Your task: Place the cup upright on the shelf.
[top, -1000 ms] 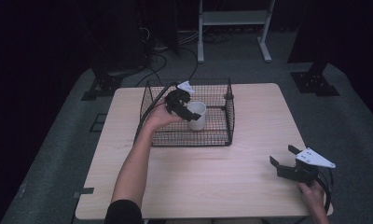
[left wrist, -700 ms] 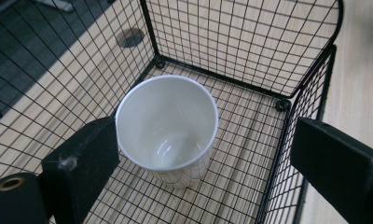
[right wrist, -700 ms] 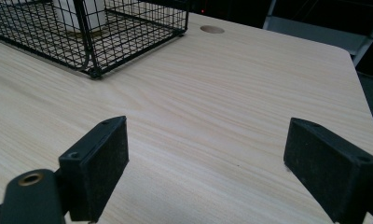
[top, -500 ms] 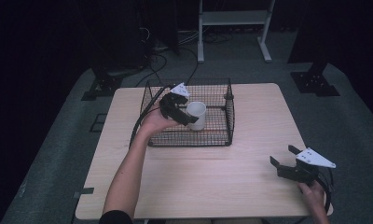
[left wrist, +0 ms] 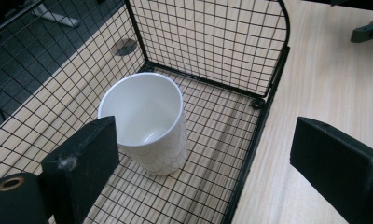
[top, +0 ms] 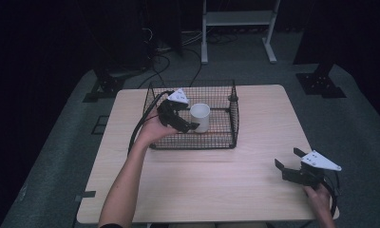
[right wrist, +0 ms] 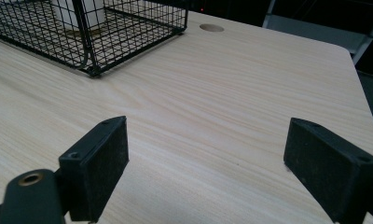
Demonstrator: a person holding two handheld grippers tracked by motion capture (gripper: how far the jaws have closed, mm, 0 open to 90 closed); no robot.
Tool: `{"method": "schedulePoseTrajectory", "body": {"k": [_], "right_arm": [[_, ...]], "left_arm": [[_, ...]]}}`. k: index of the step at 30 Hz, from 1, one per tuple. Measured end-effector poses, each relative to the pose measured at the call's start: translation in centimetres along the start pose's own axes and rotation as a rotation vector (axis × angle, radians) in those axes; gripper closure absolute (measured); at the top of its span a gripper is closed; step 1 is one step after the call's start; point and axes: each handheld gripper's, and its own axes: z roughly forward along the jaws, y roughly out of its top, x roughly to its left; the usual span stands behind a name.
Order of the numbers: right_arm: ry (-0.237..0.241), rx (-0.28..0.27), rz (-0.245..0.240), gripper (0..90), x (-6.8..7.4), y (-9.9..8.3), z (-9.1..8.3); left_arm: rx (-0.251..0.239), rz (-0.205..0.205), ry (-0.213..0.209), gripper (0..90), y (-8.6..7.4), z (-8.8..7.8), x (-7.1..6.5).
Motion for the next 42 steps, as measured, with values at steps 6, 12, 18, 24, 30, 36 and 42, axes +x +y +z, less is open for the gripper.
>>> {"method": "schedulePoseTrajectory", "body": {"k": [6,12,18,24,30,36,42], "right_arm": [[-0.001,0.000,0.001,13.1,0.0,0.0,0.0],[-0.001,-0.002,0.002,13.1,0.0,0.0,0.0],[-0.003,-0.001,0.001,13.1,0.0,0.0,0.0],[-0.003,-0.002,-0.001,13.1,0.0,0.0,0.0],[-0.004,0.001,-0.002,13.1,0.0,0.0,0.0],[-0.006,0.004,-0.007,13.1,0.1,0.0,0.1],[-0.007,0.004,-0.009,13.1,0.1,0.0,0.1]], "left_arm": [[-0.010,0.004,-0.001,7.3,-0.4,-0.3,-0.8],[-0.016,0.010,-0.004,7.3,-0.7,-0.7,-1.6],[-0.036,0.006,-0.001,7.3,-1.3,-1.2,-2.3],[-0.037,0.017,-0.001,7.3,-1.7,-1.5,-3.0],[-0.032,0.012,-0.004,7.2,-2.3,-1.9,-3.7],[-0.045,0.010,-0.009,7.3,-2.8,-2.2,-4.2],[-0.051,0.012,-0.003,7.3,-3.4,-2.5,-4.8]]}}
